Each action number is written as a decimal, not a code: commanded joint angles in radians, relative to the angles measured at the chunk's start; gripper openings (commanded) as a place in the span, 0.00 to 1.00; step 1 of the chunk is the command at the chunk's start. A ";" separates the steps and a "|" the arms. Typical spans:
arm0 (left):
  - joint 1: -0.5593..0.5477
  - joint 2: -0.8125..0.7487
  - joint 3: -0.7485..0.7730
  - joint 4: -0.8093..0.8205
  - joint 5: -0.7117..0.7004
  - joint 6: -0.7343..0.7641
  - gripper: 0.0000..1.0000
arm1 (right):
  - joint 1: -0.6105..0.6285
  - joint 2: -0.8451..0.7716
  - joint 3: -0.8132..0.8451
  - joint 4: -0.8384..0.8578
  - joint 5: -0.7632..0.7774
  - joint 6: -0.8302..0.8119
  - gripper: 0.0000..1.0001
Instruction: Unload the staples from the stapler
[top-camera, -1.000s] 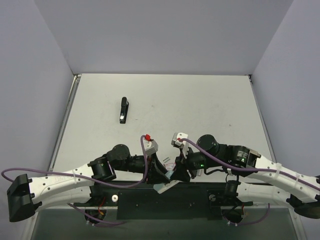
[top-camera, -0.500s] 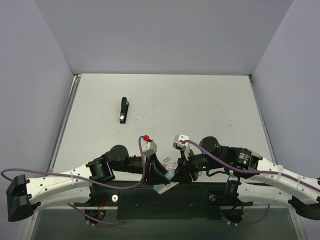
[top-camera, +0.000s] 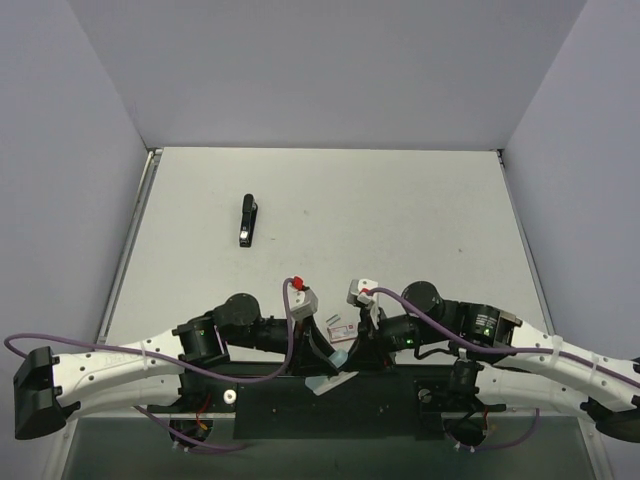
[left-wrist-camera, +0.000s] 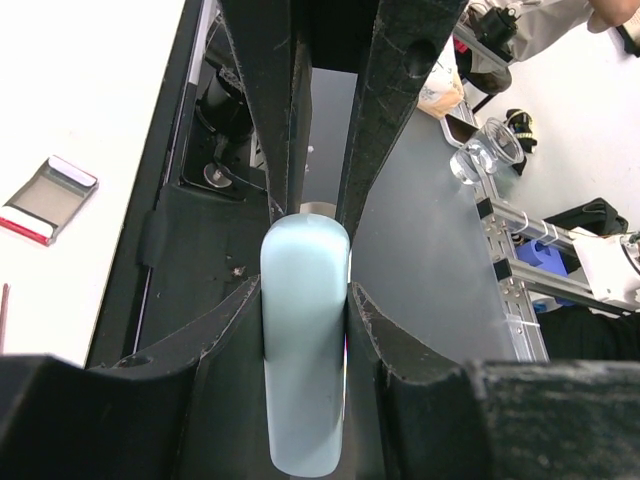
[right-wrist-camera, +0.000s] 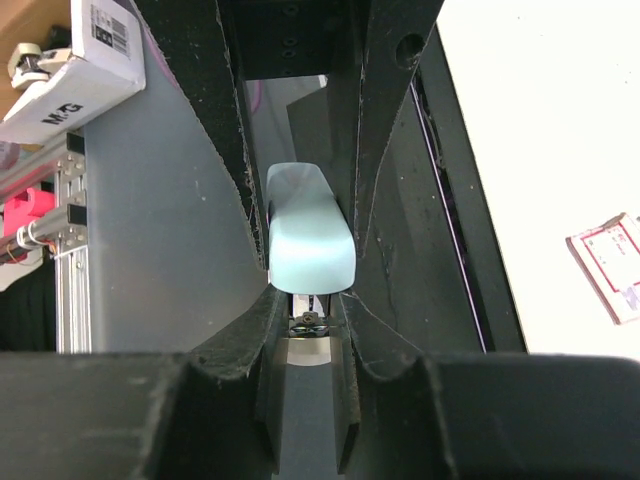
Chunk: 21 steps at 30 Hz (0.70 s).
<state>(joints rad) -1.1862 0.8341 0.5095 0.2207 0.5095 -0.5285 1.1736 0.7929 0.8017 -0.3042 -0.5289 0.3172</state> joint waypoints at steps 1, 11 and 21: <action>-0.006 -0.036 0.087 0.112 -0.112 0.010 0.00 | 0.018 -0.043 -0.080 0.151 -0.052 0.055 0.00; -0.012 -0.112 0.061 0.152 -0.186 0.005 0.00 | 0.023 -0.144 -0.243 0.260 -0.051 0.137 0.00; -0.012 -0.133 0.060 0.143 -0.230 0.015 0.00 | 0.029 -0.204 -0.311 0.292 -0.057 0.168 0.00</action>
<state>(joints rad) -1.2125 0.7502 0.5091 0.1661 0.4141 -0.5274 1.1736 0.6044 0.5327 0.0578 -0.5190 0.4538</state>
